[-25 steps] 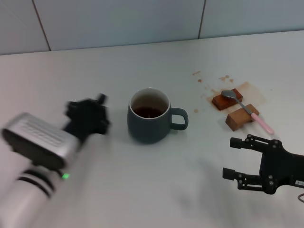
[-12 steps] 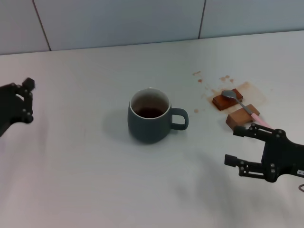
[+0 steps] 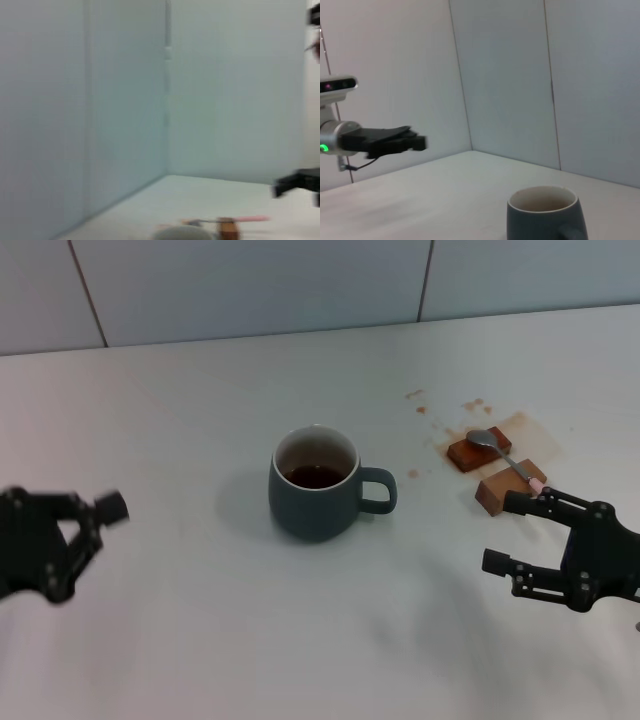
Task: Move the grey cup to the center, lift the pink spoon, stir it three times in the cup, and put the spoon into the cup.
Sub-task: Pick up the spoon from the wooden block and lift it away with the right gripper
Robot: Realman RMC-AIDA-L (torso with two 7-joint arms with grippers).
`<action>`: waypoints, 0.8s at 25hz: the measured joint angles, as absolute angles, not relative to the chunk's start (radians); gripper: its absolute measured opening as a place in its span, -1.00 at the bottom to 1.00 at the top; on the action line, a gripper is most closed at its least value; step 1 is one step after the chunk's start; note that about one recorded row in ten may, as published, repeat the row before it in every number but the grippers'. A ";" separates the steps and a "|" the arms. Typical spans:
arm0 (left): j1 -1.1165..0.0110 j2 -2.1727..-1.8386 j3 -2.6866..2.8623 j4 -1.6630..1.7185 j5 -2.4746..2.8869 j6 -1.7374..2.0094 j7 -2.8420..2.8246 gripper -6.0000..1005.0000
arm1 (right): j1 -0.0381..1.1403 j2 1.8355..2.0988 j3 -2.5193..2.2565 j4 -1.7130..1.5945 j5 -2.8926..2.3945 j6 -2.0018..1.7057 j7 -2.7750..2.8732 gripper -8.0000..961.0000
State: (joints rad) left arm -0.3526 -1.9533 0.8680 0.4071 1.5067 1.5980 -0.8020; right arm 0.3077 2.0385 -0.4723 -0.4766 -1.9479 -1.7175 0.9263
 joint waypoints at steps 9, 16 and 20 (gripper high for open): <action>-0.326 -1.957 0.919 0.420 1.607 1.637 -0.876 -0.94 | 0.303 2.044 -0.458 -0.475 -1.948 -1.734 0.926 0.60; -0.322 -2.010 0.899 0.427 1.602 1.579 -0.841 -0.93 | 0.296 2.045 -0.457 -0.475 -1.948 -1.739 0.926 0.59; -0.324 -2.031 0.872 0.428 1.607 1.557 -0.840 -0.93 | 0.292 2.045 -0.457 -0.476 -1.948 -1.752 0.926 0.59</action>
